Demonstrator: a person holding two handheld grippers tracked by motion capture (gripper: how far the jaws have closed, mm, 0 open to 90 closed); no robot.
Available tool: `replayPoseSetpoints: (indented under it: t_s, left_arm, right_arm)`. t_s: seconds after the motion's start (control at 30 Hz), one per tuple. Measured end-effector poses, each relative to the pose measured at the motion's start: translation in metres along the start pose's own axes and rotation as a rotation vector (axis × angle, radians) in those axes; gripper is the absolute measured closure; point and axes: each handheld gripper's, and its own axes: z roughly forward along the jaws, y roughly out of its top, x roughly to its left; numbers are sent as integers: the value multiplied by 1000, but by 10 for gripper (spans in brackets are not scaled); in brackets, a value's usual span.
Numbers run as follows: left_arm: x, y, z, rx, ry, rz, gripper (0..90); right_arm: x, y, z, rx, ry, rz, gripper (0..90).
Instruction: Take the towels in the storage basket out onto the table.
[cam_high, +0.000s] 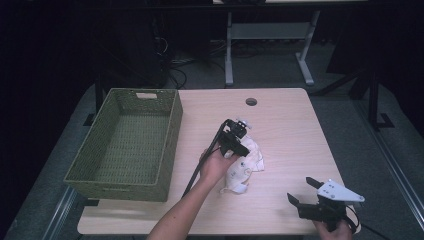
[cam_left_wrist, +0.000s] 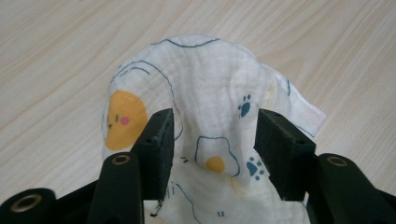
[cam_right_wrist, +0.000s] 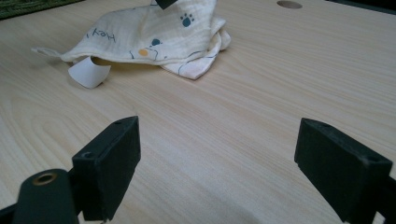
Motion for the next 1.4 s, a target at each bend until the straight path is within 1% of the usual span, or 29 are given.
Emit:
replayPoseSetpoints:
  t_s: [0.07, 0.17, 0.27, 0.3, 0.33, 0.5, 0.57, 0.6, 0.67, 0.73, 0.77, 0.83, 0.93, 1.0, 1.07, 1.13, 1.33, 1.4]
  left_arm:
    - [1, 0, -1, -2, 0, 2, 446]
    - [1, 0, 0, -4, -5, -5, 415]
    - [2, -2, 0, -11, -10, -12, 412]
    - [2, -3, -1, -24, -20, -21, 409]
    - [2, -4, -1, -34, -19, -25, 406]
    - [0, -5, -4, -39, -29, -29, 375]
    - [-2, -6, -6, -54, -35, -29, 372]
    - [-3, -7, -8, -59, -35, -20, 369]
    - [-3, -8, -10, -70, -32, -14, 364]
    - [-2, -8, -11, -69, -37, -15, 363]
    - [-2, -9, -12, -73, -37, -24, 358]
    - [0, -11, -14, -82, -40, -31, 355]
    - [2, -14, -16, -97, -33, -39, 343]
    - [3, -17, -19, -96, -38, -38, 340]
    - [3, -21, -22, -111, -45, -42, 336]
    - [3, -25, -27, -110, -41, -22, 336]
    - [2, -33, -35, -130, -30, -15, 326]
    - [3, -36, -37, -136, -31, -18, 321]
  right_arm:
    - [0, 0, 0, 1, -1, -1, 139]
    - [0, 0, 0, 2, -2, 3, 140]
    - [0, 0, -1, 3, -4, 4, 140]
    - [0, 0, -1, 3, -6, 3, 140]
    - [1, -1, -2, 2, -7, 4, 140]
    - [1, 0, -2, -2, -12, 7, 139]
    - [1, 0, -1, -1, -16, 3, 137]
    - [1, 0, -1, -1, -17, 0, 137]
    - [1, 0, -1, 0, -20, 2, 138]
    - [1, -1, -1, 3, -20, 2, 137]
    - [1, -1, -1, 6, -21, 4, 137]
    - [0, -1, -2, 1, -23, 2, 137]
    - [0, -1, -2, 2, -27, 1, 137]
    - [0, -1, -2, 4, -31, 7, 137]
    - [0, -2, -2, 6, -33, 8, 137]
    - [-1, -2, -2, 5, -36, 7, 138]
    - [1, -2, -1, 8, -37, 0, 137]
    - [1, -2, 0, 11, -34, 0, 137]
